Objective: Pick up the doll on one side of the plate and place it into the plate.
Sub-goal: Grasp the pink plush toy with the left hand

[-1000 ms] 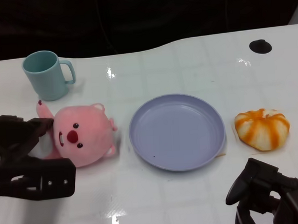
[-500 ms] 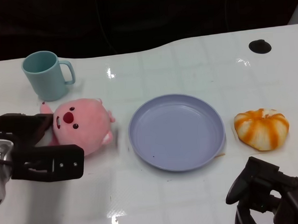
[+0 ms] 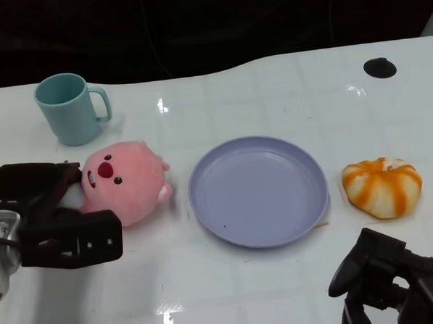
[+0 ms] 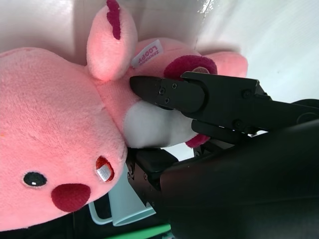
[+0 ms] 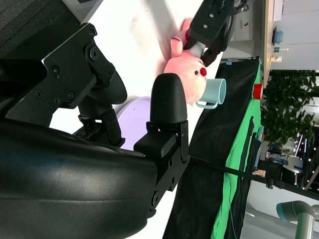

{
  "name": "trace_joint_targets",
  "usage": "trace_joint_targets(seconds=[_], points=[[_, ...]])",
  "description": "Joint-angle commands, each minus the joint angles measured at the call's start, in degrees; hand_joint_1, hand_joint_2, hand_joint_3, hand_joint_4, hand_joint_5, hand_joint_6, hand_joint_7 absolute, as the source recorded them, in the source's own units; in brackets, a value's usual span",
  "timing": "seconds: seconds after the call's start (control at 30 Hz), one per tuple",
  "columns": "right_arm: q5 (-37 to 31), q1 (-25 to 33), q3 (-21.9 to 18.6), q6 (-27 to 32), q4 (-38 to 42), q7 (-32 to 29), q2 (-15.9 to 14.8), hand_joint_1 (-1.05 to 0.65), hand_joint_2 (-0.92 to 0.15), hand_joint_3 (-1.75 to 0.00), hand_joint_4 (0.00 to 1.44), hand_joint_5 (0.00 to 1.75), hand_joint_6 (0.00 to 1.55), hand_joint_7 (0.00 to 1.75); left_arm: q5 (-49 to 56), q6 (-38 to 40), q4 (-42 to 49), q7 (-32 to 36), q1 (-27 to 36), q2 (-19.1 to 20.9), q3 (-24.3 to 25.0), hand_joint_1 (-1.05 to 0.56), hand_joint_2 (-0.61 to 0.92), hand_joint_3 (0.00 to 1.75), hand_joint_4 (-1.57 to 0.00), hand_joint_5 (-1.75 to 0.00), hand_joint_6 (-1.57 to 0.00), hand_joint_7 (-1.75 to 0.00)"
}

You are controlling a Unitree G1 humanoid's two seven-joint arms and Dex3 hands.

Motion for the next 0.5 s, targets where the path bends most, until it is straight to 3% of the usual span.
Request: trace_joint_targets(seconds=[0.03,0.1,0.17,0.23,0.33,0.5], points=[[0.5,-0.1,-0.4,0.5,-0.8,-0.1,-0.3,0.1,-0.45,-1.37,0.73,1.75,0.59,1.55,-0.7,-0.9,0.8,0.8,2.3,-0.3,-0.6,-0.23,0.92,0.2,-0.73,-1.75,-0.63,-1.3],[0.4,0.0,-0.4,0.3,-0.8,0.0,-0.4,0.1,-0.45,-1.38,0.73,1.75,0.59,1.55,-0.9,-0.8,0.6,2.8,2.5,-0.3,-0.4,-0.2,0.92,0.21,-0.75,-1.75,-0.54,-1.61],[0.3,0.2,-0.4,0.2,-0.8,0.0,-0.4,0.1,-0.44,-1.38,0.73,1.75,0.59,1.55,-2.2,-1.3,0.2,6.1,3.0,-0.6,0.8,-0.19,0.9,0.29,-0.79,-1.75,-0.57,-1.71],[0.2,0.6,-0.4,0.2,-0.9,-0.1,-0.5,0.1,-0.44,-1.37,0.72,1.75,0.59,1.55,-3.2,-2.1,-0.2,8.8,3.4,-0.6,1.8,-0.19,0.75,0.58,-0.84,-1.75,-0.64,-1.74],[0.2,0.9,-0.4,0.4,-1.3,-0.1,-0.6,0.1,-0.45,-1.37,0.72,1.75,0.58,1.55,-4.2,-2.1,-1.5,9.1,3.7,-0.2,2.7,-0.2,0.64,0.83,-0.87,-1.75,-0.67,-1.75],[0.8,1.0,-0.5,0.5,-1.4,0.2,-0.6,0.1,-0.45,-1.37,0.72,1.75,0.59,1.55,-5.8,-0.6,-7.0,8.0,5.4,0.9,4.8,-0.2,0.6,0.89,-0.88,-1.75,-0.67,-1.75]])
